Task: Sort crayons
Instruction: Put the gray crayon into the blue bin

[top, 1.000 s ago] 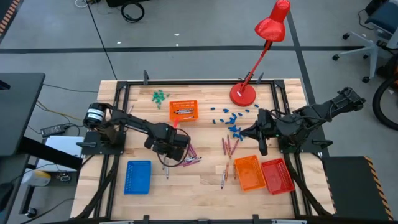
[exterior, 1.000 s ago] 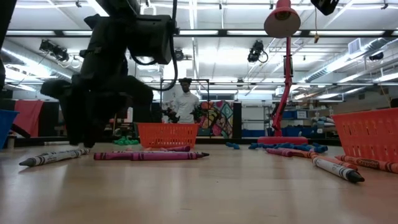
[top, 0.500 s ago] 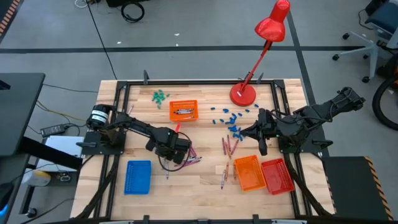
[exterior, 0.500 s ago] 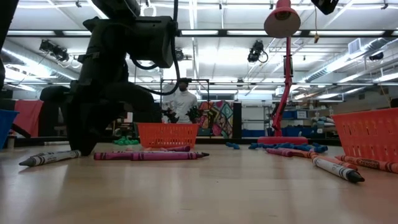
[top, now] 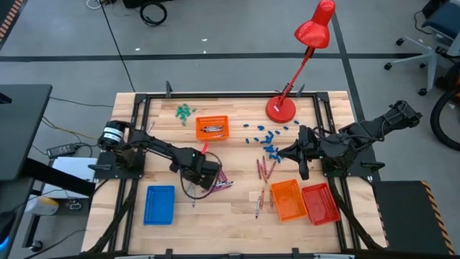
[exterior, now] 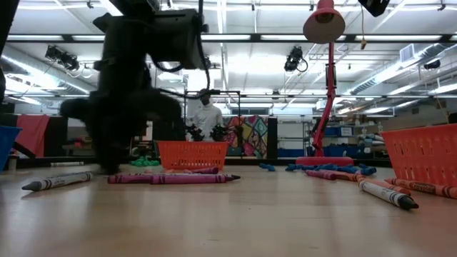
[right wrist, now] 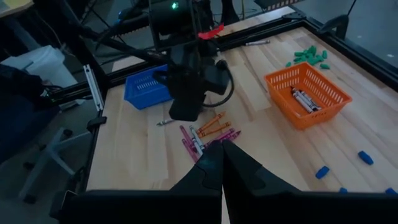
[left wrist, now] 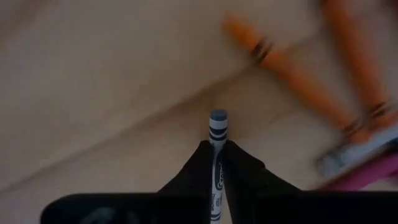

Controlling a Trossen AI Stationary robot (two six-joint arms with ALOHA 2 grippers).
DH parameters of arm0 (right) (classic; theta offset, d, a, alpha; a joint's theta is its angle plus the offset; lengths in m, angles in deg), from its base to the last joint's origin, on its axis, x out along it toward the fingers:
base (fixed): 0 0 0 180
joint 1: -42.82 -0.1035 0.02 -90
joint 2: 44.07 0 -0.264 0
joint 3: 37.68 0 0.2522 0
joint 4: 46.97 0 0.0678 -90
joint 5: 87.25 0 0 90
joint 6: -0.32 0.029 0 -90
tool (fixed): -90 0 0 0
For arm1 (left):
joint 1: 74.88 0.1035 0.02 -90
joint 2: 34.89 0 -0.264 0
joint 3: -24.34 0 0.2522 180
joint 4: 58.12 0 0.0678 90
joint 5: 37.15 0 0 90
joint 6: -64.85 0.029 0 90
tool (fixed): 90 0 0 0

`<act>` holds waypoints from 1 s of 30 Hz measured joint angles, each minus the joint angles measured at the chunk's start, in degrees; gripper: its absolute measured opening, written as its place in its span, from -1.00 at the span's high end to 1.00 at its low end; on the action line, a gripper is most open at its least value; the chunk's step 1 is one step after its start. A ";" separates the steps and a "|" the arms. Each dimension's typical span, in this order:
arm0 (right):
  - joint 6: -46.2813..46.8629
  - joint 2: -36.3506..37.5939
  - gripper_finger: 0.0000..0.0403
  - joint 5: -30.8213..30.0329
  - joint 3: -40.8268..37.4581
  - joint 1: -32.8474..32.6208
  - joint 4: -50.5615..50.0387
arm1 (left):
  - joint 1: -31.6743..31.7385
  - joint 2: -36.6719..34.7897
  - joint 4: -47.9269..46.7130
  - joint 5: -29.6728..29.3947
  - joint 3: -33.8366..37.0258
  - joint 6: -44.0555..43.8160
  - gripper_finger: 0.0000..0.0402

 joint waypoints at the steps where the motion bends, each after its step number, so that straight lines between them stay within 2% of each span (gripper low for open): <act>1: 0.08 0.00 0.96 0.00 0.00 0.00 -0.12 | 0.07 -0.20 0.12 -0.64 -0.49 1.10 0.86; 8: 0.15 0.00 0.96 0.02 0.00 0.00 -0.22 | -0.15 -0.45 -0.35 -5.76 -5.20 10.32 0.85; 12: 0.15 0.00 0.96 0.03 0.00 0.00 -0.23 | -0.07 -0.54 -0.60 -6.18 -8.51 22.46 0.85; 17: 0.18 0.00 0.96 1.27 0.00 0.00 -0.24 | -0.14 -0.54 -6.50 -5.93 -14.63 40.19 0.84; 25: -0.02 0.00 0.96 1.29 0.00 0.00 -0.40 | -4.01 -0.63 -16.66 -3.90 -24.98 73.07 0.84; 30: -0.02 0.00 0.96 1.53 0.00 0.00 -2.44 | -9.81 -0.67 -22.98 -2.86 -27.61 82.36 0.84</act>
